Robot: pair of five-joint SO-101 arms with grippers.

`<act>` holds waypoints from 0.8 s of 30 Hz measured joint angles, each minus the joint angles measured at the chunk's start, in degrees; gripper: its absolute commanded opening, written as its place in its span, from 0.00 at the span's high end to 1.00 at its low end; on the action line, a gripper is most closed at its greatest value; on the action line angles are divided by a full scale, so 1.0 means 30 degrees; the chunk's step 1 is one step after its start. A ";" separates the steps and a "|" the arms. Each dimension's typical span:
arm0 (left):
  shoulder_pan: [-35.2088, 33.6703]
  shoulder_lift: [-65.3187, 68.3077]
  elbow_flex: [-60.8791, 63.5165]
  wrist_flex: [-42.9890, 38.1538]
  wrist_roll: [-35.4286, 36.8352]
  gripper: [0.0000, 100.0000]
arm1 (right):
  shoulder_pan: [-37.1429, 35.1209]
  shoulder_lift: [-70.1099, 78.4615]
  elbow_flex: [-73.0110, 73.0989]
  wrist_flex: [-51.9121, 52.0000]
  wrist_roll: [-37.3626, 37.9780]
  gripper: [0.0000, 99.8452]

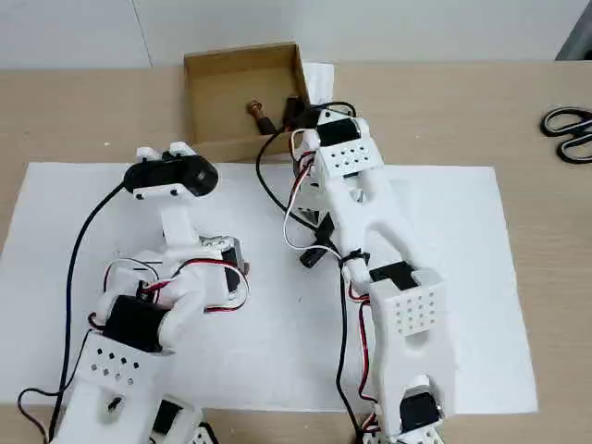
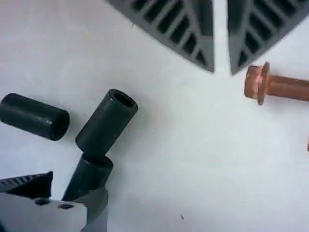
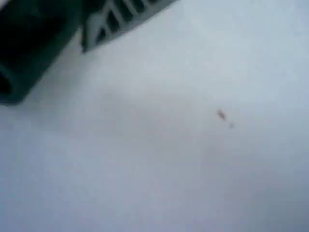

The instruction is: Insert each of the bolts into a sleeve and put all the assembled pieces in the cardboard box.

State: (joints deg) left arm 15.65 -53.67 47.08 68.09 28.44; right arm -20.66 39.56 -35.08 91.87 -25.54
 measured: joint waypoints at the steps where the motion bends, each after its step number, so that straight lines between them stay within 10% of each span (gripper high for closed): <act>1: 0.0000 0.0000 0.0000 0.0000 0.0000 0.99 | 0.0000 0.0117 0.0000 -0.0088 0.0000 0.82; 24: 0.0000 0.0000 0.0000 0.0000 0.0000 0.99 | 0.0293 0.0850 0.0000 -0.0821 -0.0059 0.82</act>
State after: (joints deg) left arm 15.65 -53.67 47.08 68.09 28.44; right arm -19.78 42.11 -35.08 89.41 -25.71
